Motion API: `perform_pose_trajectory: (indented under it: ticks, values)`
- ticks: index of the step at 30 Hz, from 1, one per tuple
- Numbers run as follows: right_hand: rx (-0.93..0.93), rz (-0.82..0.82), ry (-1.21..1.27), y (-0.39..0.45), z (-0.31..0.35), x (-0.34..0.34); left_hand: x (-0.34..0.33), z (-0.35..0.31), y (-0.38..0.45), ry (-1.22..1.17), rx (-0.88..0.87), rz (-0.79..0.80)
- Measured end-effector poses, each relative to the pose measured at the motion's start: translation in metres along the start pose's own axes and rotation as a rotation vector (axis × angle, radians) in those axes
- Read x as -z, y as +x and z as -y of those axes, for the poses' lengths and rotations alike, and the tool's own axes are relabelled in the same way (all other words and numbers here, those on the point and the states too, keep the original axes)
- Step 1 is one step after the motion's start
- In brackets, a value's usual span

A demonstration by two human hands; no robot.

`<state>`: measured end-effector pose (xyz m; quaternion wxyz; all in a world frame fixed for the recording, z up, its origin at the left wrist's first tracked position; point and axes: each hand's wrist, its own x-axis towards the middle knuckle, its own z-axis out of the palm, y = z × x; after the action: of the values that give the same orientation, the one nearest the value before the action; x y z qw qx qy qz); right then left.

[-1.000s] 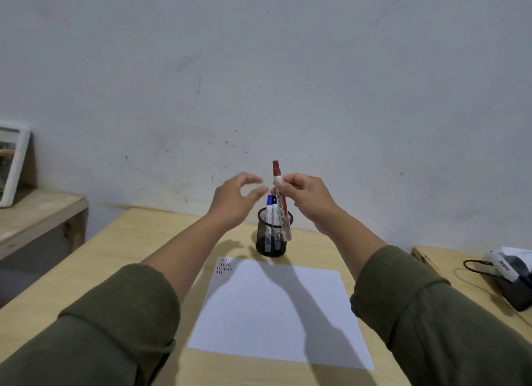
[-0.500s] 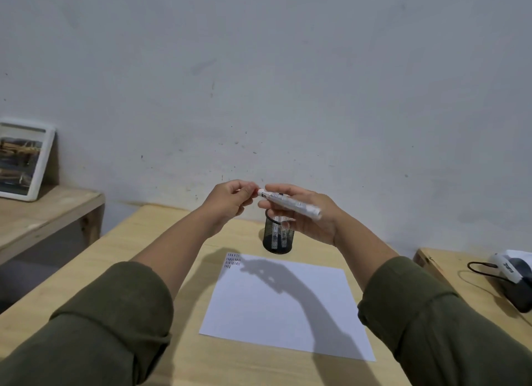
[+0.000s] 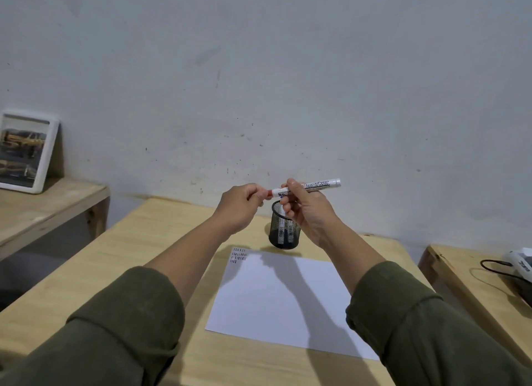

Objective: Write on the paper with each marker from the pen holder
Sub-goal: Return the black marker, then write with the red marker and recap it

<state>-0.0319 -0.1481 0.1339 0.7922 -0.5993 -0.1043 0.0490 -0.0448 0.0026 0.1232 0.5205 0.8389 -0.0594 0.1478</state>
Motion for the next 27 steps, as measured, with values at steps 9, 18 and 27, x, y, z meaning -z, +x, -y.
perform_pose_trajectory:
  ticks: [9,18,27]
  values:
    - [0.084,0.045,-0.097,-0.002,-0.011,0.003,0.004,0.027,0.008,-0.076,0.2,0.111]
    - [-0.061,-0.039,0.052,-0.001,-0.049,0.017,0.026,0.095,-0.017,0.018,0.307,-0.232]
    - [-0.154,-0.079,0.103,0.011,-0.087,0.015,0.001,0.13,-0.009,0.183,0.376,-0.168]
